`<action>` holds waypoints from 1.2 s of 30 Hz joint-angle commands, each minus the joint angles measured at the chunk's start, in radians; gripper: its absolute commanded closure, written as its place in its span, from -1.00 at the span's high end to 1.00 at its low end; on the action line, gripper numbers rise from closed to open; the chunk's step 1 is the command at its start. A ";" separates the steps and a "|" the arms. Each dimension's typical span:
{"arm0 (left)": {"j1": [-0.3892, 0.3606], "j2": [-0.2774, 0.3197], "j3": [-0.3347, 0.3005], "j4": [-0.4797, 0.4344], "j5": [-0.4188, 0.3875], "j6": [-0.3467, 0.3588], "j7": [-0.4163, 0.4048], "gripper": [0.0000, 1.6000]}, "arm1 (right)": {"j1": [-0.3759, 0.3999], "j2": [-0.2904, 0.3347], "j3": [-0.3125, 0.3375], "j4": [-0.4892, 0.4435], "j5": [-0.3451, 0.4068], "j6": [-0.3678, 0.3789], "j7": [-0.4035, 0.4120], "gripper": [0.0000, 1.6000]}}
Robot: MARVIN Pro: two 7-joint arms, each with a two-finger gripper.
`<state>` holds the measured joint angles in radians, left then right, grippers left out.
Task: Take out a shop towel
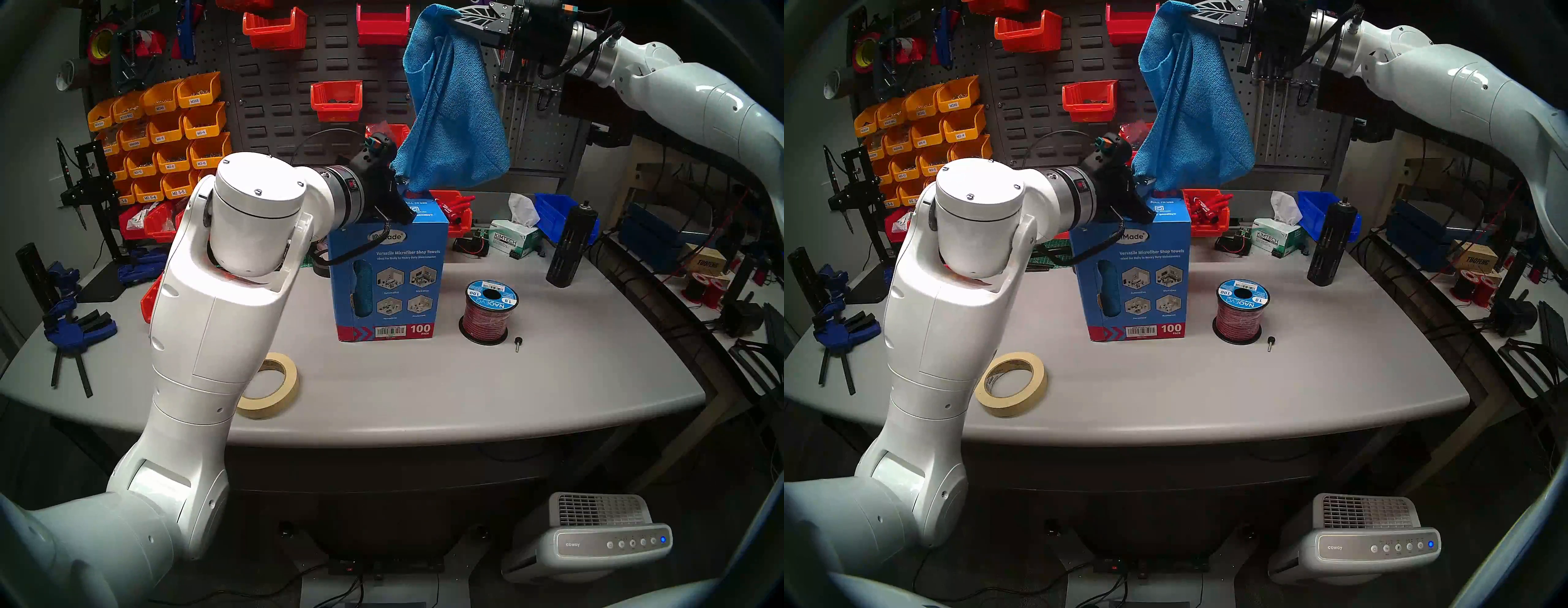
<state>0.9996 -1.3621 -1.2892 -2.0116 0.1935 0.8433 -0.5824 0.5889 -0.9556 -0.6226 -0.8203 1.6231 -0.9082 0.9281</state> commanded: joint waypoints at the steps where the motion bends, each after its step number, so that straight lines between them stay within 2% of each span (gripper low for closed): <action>1: -0.014 -0.009 0.001 -0.017 0.002 -0.015 0.007 -1.00 | 0.024 0.005 0.030 0.015 0.019 -0.007 0.105 0.52; 2: -0.016 -0.009 0.000 -0.017 0.003 -0.016 0.008 -1.00 | 0.022 0.005 0.029 0.013 0.018 -0.010 0.101 0.67; 3: -0.018 -0.009 0.000 -0.018 0.005 -0.017 0.009 -1.00 | 0.020 0.006 0.029 0.013 0.017 -0.011 0.102 0.98; 4: -0.021 -0.006 0.002 -0.020 0.010 -0.019 0.010 -1.00 | 0.018 0.007 0.027 0.011 0.016 -0.013 0.091 1.00; 9: -0.031 0.002 -0.002 -0.027 0.019 -0.023 0.009 -1.00 | 0.006 0.014 0.027 0.010 0.019 -0.021 0.105 1.00; 10: -0.034 0.004 -0.003 -0.028 0.021 -0.023 0.009 -1.00 | 0.004 0.013 0.020 0.005 0.012 -0.020 0.072 1.00; 18: -0.051 0.016 -0.011 -0.038 0.035 -0.029 0.008 -1.00 | -0.020 0.018 0.012 0.000 0.012 -0.022 0.094 1.00; 19: -0.053 0.016 -0.011 -0.038 0.036 -0.029 0.008 -1.00 | -0.025 0.018 0.003 -0.006 0.002 -0.020 0.065 1.00; 28: -0.082 0.024 -0.012 -0.039 0.051 -0.038 0.012 -1.00 | -0.104 0.042 -0.049 -0.053 -0.008 -0.023 0.074 1.00; 36: -0.142 0.007 -0.070 -0.028 0.050 -0.033 0.029 -1.00 | -0.105 0.060 -0.075 -0.064 -0.009 -0.019 0.078 1.00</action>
<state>0.9545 -1.3338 -1.3020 -2.0235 0.2462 0.8198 -0.5732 0.4565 -0.9170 -0.7058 -0.8921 1.6113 -0.9317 0.9021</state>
